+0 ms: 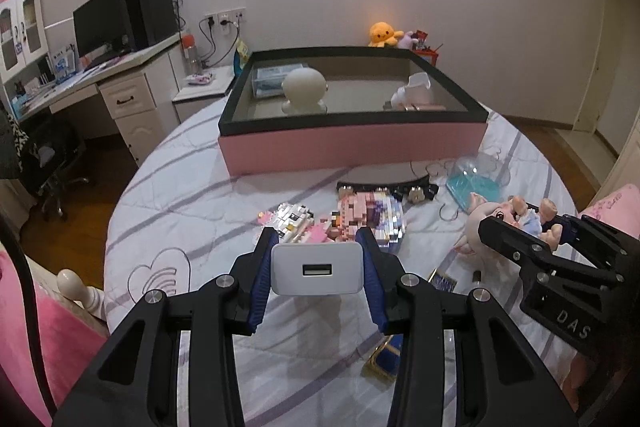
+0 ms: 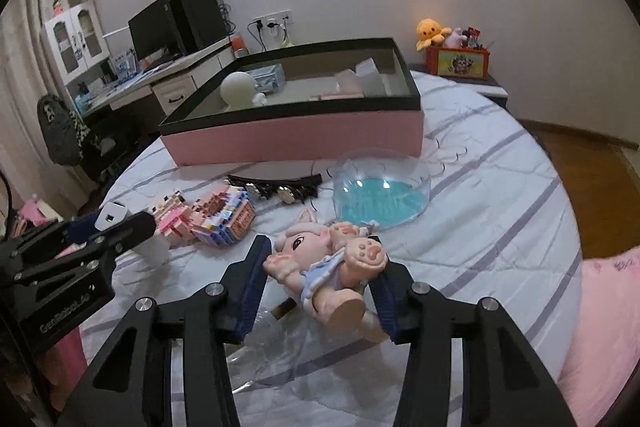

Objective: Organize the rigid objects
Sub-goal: 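Grasp the white USB charger with the left tool while the right tool grasps the pink pig doll, then lower the charger and pig doll into the pink box and open both tools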

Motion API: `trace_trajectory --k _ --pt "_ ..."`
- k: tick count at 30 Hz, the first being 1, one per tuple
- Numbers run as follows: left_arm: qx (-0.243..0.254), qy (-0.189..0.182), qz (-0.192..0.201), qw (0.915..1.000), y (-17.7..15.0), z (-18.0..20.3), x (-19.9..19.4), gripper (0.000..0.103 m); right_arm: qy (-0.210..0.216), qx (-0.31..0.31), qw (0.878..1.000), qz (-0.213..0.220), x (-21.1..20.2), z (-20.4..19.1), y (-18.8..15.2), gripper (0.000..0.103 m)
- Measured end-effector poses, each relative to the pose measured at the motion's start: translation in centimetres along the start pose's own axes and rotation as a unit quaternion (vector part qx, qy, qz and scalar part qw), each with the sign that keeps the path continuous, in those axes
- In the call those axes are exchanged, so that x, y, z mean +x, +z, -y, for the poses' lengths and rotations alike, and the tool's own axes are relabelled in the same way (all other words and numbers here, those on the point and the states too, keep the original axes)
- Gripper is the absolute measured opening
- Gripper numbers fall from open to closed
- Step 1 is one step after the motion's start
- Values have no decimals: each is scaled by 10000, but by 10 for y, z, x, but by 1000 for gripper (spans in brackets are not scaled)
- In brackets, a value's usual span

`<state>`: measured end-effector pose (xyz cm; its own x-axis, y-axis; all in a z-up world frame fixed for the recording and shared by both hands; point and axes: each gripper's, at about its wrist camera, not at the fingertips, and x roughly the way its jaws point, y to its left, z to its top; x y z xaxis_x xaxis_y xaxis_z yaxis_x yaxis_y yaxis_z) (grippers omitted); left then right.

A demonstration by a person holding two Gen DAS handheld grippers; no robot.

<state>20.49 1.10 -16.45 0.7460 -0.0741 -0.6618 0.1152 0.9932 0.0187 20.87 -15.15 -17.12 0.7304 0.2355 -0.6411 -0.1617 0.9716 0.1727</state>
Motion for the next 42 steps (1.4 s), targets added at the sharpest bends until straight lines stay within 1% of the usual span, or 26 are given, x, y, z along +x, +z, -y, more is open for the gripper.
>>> trace_trajectory --k 2,5,11,15,17,19,21,25,27,29,30,33,35,37,38,40,42 --pt "-5 3 50 10000 3 1 -2 41 -46 -70 10000 47 -2 -2 3 49" --pt "1 -14 129 9999 11 2 -4 41 83 -26 9999 130 -7 -3 8 49" --pt "12 -125 313 9994 33 3 -3 41 231 -138 9988 416 -14 -12 36 49" --pt "18 -305 449 9985 61 -1 2 41 287 -246 9977 561 -10 -18 58 49" --pt "46 -297 526 9982 77 -4 7 41 308 -281 9971 632 -8 -20 71 49" --pt "103 -223 595 9979 93 -6 13 41 347 -291 9966 690 -3 -19 90 49" --pt "134 -287 606 9977 110 -8 23 41 331 -308 9963 732 3 -20 104 49" --pt "121 -384 399 9984 138 -17 58 41 314 -320 9965 704 26 -19 135 49" --pt "64 -498 188 9986 147 -21 83 41 344 -242 9976 558 46 -14 151 49" --pt "59 -468 -20 9989 152 -24 105 41 342 -211 9983 426 64 -9 161 49" --pt "93 -432 -57 9990 154 -26 115 41 395 -142 9988 267 80 -6 167 49" --pt "47 -424 -335 9985 153 -31 142 41 556 40 9984 -76 114 3 170 50" --pt "53 -361 -436 9984 151 -32 155 41 493 48 9985 -253 134 4 169 50" --pt "-5 -403 -475 9981 150 -36 159 41 531 101 9980 -327 144 6 167 50" --pt "-64 -428 -434 9981 149 -37 158 43 536 123 9979 -336 148 7 166 52" --pt "-187 -395 -379 9983 150 -43 154 56 505 182 9981 -290 146 10 167 58" --pt "-311 -381 -220 9985 151 -50 143 80 582 262 9978 -184 138 14 168 69"
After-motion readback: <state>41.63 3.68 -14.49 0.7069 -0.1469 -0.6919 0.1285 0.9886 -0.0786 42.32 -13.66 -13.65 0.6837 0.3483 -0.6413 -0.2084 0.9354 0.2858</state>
